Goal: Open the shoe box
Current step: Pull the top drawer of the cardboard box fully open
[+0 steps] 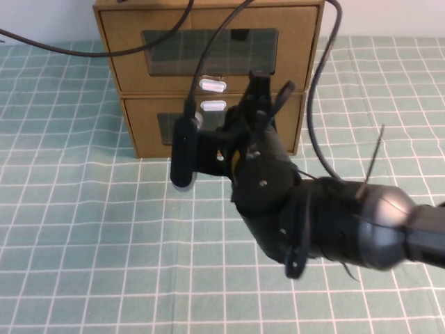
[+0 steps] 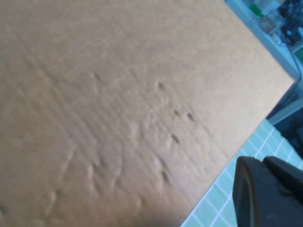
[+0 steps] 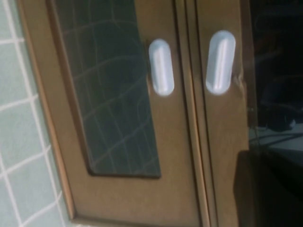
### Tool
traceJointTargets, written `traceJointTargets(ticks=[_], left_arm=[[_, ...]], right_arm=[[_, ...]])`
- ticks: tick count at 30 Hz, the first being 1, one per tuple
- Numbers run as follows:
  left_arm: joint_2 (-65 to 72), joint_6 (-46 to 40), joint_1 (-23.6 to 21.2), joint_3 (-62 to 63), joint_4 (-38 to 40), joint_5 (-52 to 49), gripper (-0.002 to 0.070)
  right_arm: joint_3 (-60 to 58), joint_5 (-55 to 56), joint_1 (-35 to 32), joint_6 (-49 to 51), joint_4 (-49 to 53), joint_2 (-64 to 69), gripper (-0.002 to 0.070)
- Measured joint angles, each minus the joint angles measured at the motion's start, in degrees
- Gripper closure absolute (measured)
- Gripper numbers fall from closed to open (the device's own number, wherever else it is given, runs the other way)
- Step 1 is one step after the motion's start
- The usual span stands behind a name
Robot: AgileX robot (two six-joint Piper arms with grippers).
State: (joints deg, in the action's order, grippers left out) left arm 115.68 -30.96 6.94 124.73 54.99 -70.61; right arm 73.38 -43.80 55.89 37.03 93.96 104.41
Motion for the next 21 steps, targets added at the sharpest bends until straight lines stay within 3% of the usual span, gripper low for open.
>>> traceJointTargets(ticks=[6, 14, 21], left_arm=[[0.7, 0.0, 0.0, 0.0, 2.4, -0.2, 0.0680], [1.0, -0.7, 0.0, 0.0, 2.6, -0.2, 0.0680], [1.0, -1.1, 0.0, 0.0, 2.6, -0.2, 0.0680]], right_arm=[[6.5, 0.9, -0.4, -0.6, 0.1, 5.4, 0.0630], [13.4, 2.4, -2.6, -0.7, 0.3, 11.1, 0.0399], [16.1, 4.0, -5.4, -0.7, 0.4, 13.4, 0.0356]])
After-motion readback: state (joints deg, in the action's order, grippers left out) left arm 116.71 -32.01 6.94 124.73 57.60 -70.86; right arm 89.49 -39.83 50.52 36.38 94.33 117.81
